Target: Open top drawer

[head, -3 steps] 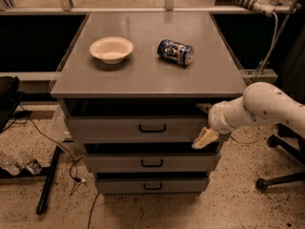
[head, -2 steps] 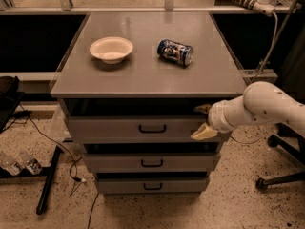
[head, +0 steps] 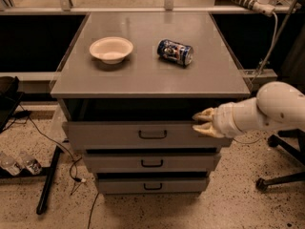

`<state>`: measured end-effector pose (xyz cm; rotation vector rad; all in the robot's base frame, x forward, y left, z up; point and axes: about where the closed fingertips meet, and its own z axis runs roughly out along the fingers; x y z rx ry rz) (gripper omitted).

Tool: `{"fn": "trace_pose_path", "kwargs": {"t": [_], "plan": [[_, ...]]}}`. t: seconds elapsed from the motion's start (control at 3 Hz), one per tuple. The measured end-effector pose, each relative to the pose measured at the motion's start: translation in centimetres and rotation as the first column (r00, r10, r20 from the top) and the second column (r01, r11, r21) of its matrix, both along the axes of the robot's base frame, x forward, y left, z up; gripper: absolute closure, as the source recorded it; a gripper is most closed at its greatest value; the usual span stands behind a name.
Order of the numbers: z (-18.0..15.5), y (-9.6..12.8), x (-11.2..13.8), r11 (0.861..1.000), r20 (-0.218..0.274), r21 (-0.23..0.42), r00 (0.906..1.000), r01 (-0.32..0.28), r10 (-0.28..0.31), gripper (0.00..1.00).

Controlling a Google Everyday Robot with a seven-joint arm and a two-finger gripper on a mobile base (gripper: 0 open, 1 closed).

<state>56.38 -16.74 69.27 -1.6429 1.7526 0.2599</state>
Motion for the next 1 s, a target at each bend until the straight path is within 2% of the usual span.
{"fn": "trace_pose_path", "kwargs": {"t": [0.33, 1.0], "plan": [[0.28, -0.12, -1.06, 1.000, -0.005, 0.006, 1.0000, 0.004, -0.004, 1.00], [0.38, -0.11, -1.06, 1.000, -0.005, 0.006, 1.0000, 0.004, -0.004, 0.57]]}}
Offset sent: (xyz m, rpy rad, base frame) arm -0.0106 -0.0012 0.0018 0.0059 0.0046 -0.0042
